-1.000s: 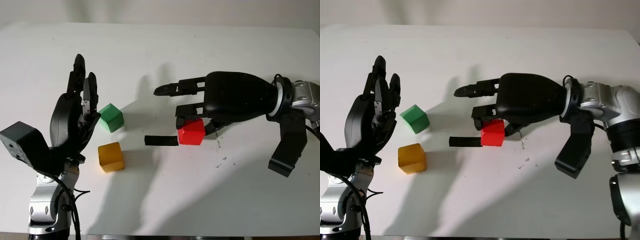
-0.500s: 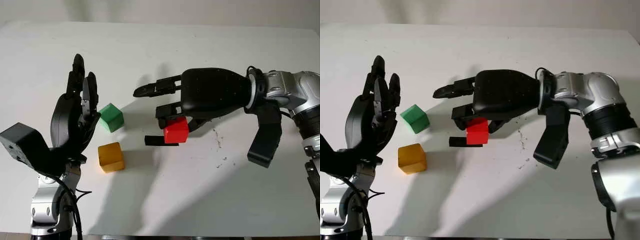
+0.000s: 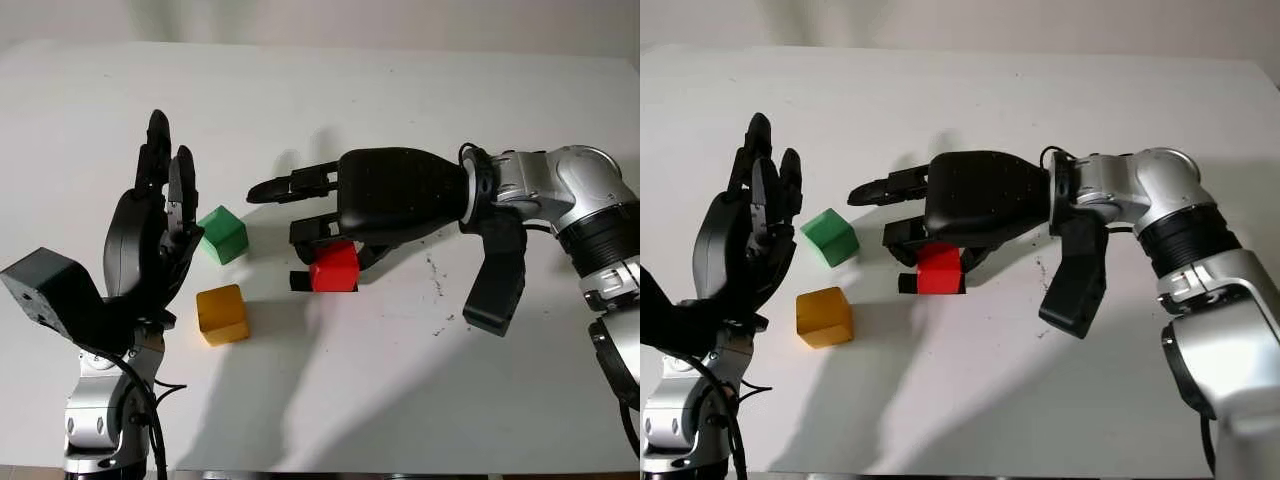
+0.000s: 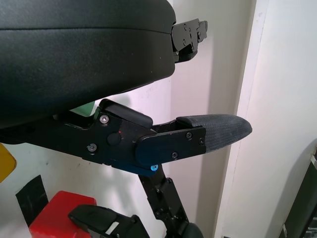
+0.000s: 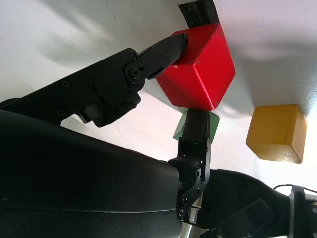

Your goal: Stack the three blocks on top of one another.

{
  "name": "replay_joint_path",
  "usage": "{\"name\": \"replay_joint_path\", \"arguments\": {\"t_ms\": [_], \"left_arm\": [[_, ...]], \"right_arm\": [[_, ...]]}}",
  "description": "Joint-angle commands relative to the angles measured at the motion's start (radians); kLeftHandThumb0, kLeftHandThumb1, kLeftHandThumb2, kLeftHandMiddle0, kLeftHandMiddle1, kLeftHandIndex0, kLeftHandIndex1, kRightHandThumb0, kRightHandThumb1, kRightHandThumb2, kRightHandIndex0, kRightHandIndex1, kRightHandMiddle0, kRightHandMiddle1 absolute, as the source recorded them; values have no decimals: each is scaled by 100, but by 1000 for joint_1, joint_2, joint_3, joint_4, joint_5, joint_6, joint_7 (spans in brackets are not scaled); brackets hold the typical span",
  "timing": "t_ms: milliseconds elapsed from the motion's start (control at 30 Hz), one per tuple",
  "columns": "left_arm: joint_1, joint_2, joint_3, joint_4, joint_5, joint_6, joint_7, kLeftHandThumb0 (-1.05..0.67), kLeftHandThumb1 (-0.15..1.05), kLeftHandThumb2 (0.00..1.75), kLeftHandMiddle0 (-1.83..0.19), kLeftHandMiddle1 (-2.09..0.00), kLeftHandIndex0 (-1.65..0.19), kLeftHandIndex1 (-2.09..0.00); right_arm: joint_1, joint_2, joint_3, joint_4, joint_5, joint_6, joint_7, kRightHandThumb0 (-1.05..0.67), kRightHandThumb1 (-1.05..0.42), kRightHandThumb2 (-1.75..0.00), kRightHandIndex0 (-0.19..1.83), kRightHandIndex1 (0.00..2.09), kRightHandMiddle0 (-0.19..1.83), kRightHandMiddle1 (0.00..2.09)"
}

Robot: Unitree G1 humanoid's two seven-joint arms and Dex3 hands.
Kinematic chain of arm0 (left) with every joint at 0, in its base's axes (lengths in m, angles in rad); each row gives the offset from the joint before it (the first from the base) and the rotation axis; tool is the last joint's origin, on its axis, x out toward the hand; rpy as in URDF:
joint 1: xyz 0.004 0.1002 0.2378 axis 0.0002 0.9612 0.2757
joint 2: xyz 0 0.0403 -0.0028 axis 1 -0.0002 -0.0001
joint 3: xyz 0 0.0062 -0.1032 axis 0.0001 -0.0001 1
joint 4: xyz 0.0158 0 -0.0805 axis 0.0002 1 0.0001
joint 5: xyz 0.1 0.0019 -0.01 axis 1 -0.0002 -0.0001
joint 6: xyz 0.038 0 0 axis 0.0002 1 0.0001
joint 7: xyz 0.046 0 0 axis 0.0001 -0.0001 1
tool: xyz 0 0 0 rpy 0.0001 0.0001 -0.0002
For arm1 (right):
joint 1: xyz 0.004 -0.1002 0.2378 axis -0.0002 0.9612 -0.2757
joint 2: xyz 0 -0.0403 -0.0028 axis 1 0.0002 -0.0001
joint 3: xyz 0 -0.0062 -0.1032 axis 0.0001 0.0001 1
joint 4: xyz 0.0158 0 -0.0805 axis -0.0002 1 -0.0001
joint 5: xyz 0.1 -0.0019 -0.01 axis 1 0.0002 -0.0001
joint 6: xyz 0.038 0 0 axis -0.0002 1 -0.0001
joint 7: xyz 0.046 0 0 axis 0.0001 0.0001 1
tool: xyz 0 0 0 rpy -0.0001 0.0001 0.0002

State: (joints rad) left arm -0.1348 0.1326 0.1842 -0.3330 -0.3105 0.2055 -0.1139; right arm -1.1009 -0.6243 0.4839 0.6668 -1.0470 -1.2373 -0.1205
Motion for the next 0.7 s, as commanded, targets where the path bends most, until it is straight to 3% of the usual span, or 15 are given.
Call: {"name": "replay_joint_path", "arguments": {"t_ms": [0, 333, 667], "left_arm": [[12, -4, -2, -22, 1, -10, 0, -75, 105, 57, 19, 0, 19, 0], [12, 2, 0, -23, -3, -10, -10, -74, 105, 58, 19, 0, 19, 0], [8, 3, 2, -22, -7, -3, -10, -74, 105, 58, 19, 0, 19, 0]], "right_arm": [[-14, -1, 12, -8, -15, 10, -30, -36, -98, -6, 16, 3, 41, 146], [-23, -13, 69, -21, -101, 34, -124, -42, -98, -6, 20, 5, 44, 149], [-17, -18, 87, -2, -74, 24, -126, -42, -98, -5, 20, 6, 46, 149]]}}
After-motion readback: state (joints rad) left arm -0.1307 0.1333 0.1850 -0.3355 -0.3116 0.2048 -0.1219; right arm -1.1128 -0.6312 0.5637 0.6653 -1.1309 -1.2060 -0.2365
